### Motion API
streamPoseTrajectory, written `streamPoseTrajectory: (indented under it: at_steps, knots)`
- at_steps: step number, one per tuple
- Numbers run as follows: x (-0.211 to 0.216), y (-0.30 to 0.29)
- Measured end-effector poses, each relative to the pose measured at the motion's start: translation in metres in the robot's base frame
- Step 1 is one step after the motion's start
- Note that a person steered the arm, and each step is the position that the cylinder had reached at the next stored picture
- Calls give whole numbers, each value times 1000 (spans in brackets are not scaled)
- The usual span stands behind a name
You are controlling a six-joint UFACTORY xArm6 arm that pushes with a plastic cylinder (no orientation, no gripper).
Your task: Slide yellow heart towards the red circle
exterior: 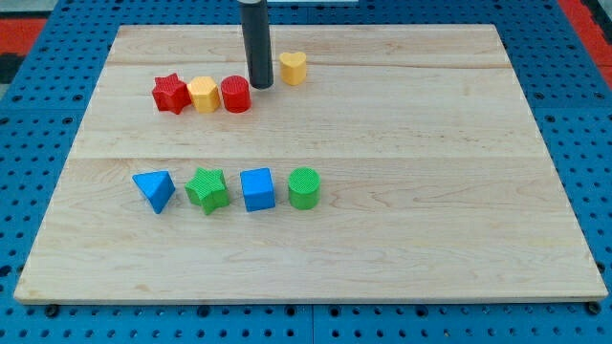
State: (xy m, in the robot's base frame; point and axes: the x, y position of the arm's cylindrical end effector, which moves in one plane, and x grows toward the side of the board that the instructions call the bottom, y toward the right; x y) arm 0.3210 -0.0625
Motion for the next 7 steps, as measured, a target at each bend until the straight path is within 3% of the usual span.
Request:
streamPoseTrajectory:
  at_steps: [4,6,7]
  knots:
    - [11,-7]
    - [28,55]
    - [11,108]
